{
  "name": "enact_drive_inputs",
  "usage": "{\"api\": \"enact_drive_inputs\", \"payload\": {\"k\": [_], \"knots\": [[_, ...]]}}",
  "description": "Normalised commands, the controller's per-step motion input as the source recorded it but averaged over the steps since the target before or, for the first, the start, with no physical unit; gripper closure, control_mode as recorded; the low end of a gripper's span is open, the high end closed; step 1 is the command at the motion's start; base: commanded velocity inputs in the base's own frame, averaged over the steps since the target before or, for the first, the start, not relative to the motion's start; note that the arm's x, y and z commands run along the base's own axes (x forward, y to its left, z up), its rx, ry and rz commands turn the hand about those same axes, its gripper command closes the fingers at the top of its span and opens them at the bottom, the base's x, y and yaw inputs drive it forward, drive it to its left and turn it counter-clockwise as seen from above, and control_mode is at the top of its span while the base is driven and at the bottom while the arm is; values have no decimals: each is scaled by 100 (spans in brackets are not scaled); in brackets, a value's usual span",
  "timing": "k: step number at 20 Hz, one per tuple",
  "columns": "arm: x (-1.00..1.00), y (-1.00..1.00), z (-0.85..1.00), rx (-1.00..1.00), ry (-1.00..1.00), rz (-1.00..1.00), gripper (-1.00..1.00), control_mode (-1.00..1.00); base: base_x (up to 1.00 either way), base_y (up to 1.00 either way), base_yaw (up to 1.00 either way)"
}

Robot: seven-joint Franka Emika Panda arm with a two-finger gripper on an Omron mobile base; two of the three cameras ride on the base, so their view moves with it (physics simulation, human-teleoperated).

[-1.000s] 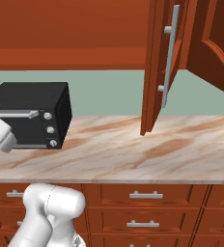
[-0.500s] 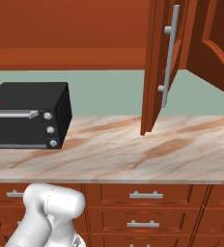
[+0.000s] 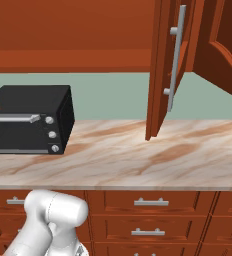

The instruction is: Close all open cabinet doors.

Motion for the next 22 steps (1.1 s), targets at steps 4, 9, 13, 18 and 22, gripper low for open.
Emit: {"api": "enact_drive_inputs", "payload": {"k": [4,9,13,18,22], "knots": [[49,40,18,7,0,-22,-100,-100,0,0,0],[53,29,16,10,0,-22,-100,-100,0,0,0],[64,13,8,11,-1,-23,-100,-100,0,0,0],[71,11,0,7,-1,-20,-100,-100,0,0,0],[70,6,0,7,-4,-17,-100,-100,0,0,0]]}}
